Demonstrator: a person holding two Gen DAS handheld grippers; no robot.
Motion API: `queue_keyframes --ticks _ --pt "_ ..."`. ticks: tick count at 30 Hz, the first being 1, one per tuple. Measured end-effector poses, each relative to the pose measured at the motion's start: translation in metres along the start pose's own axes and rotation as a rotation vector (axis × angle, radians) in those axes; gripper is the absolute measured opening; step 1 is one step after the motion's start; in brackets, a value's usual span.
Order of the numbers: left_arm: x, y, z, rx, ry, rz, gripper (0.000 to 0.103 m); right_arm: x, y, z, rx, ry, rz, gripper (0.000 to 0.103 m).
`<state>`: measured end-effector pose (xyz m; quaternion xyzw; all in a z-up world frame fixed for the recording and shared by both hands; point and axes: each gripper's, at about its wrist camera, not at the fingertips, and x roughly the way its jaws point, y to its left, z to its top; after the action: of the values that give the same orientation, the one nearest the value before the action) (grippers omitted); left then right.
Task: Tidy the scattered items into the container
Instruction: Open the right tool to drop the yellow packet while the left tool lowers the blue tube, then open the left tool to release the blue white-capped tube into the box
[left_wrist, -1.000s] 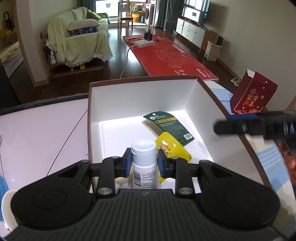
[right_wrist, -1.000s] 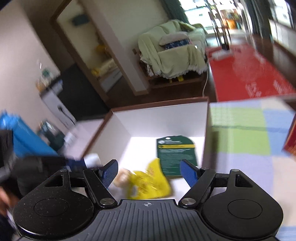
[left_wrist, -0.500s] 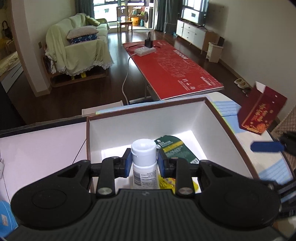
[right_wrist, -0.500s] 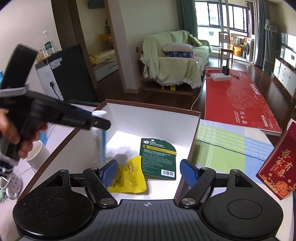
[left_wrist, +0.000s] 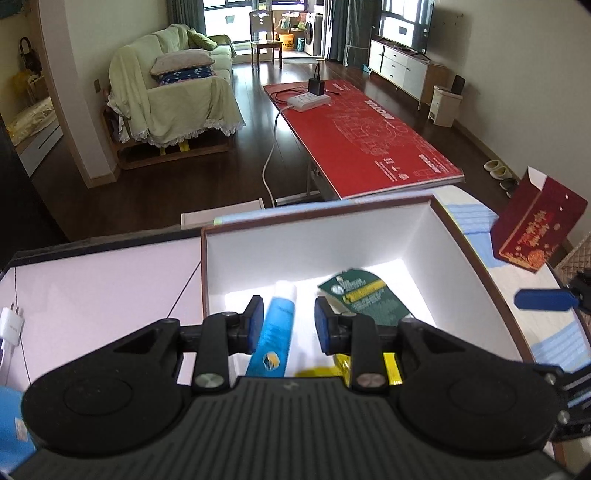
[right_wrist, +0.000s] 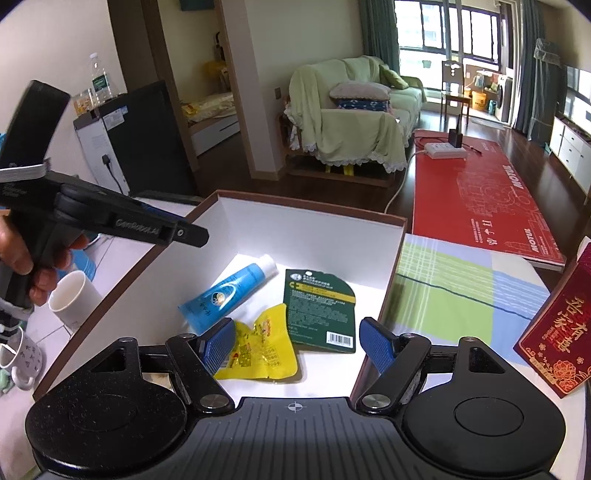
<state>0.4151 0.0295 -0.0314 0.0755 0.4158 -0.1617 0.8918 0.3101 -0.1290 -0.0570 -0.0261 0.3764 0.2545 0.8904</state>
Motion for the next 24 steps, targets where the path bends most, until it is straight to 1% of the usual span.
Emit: queue_keyframes --ticks 9,14,24 --pt "-0.02 -0.019 -0.031 0.058 0.035 -0.002 0.037 -0.004 0.01 -0.007 -0.022 0.038 -0.003 0.077" --pt "-0.033 -0.025 -0.041 0.055 0.034 -0.002 0.04 -0.013 0.017 -0.011 -0.023 0.042 -0.005 0.077" --pt "-0.063 -0.037 -0.052 0.073 0.008 0.017 0.048 -0.034 0.028 -0.023 -0.019 0.042 -0.016 0.077"
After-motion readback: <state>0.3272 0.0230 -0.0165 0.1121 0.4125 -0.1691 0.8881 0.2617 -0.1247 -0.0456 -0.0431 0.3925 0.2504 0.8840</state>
